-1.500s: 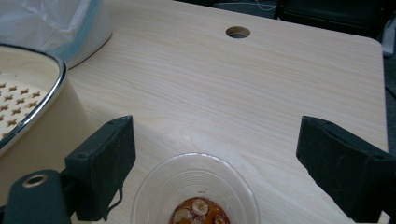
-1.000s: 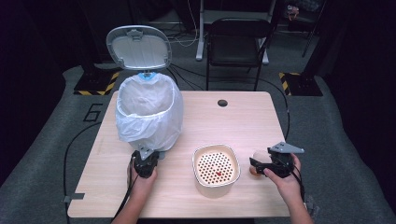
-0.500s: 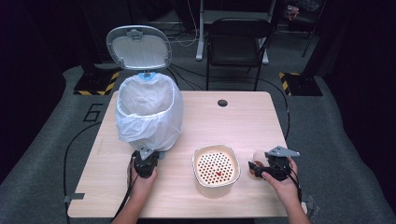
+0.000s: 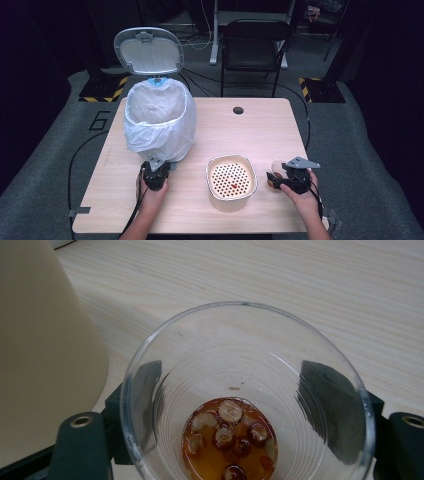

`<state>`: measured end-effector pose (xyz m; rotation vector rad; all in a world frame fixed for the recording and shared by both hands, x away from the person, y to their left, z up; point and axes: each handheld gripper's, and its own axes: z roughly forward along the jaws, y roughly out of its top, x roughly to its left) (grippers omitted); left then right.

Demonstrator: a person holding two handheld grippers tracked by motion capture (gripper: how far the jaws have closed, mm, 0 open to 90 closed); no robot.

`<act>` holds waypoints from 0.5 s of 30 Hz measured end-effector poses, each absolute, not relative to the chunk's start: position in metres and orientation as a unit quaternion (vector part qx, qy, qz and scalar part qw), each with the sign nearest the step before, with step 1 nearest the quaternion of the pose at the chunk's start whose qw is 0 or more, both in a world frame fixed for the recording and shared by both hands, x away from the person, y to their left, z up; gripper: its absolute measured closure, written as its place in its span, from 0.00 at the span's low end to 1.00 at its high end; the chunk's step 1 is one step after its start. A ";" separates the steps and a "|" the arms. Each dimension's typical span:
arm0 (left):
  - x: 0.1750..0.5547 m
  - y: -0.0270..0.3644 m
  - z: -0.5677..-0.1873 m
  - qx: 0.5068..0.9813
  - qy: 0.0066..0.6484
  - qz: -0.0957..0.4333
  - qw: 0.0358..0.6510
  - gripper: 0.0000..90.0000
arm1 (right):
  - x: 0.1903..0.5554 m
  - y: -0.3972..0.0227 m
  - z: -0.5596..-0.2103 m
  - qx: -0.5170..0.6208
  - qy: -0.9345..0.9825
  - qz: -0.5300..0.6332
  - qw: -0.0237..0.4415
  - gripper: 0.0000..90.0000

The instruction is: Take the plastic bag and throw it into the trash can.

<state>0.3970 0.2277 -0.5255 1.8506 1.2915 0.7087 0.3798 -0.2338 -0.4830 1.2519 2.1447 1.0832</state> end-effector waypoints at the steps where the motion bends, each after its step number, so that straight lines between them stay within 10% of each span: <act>1: 0.397 0.228 -0.526 0.724 0.505 0.277 0.378 1.00 | 0.380 -0.234 -0.483 0.451 0.773 0.391 0.214 0.30; 15: 0.397 0.227 -0.526 0.722 0.507 0.278 0.381 1.00 | 0.380 -0.234 -0.481 0.434 0.785 0.387 0.217 0.34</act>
